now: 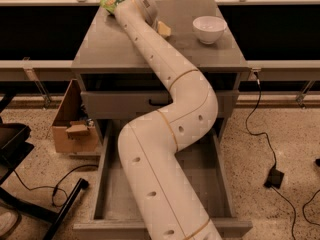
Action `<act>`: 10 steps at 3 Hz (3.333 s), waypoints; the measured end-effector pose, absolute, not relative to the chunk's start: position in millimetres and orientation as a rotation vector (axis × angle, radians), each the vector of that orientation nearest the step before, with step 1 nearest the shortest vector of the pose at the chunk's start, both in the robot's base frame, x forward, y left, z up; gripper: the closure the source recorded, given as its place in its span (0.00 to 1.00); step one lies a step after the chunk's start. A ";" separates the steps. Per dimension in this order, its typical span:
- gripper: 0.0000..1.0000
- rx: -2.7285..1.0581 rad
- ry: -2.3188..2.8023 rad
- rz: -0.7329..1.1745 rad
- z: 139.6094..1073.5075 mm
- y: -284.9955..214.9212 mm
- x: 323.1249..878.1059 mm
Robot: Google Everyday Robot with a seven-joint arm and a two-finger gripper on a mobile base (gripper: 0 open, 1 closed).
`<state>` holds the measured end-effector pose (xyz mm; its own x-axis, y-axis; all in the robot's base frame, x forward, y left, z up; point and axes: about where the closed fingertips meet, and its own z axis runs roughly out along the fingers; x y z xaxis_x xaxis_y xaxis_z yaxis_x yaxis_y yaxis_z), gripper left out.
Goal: Pick rxbar blueberry from middle drawer and place on counter
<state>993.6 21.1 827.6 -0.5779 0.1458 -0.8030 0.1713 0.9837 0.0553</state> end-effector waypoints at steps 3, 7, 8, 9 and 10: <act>1.00 0.221 2.195 -0.035 831.8 20.8 990.6; 1.00 0.296 2.287 -0.045 865.8 1.5 952.3; 1.00 0.338 2.357 0.008 915.5 -7.6 900.0; 1.00 0.339 2.337 0.109 955.0 -8.8 863.5; 1.00 0.351 2.253 0.273 1006.5 -41.3 816.3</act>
Offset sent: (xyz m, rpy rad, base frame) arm -0.0016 -0.0001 0.0039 0.0000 -0.0001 0.0000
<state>816.3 -41.3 1006.5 -0.6251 0.3385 -0.7033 0.1606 0.9376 0.3085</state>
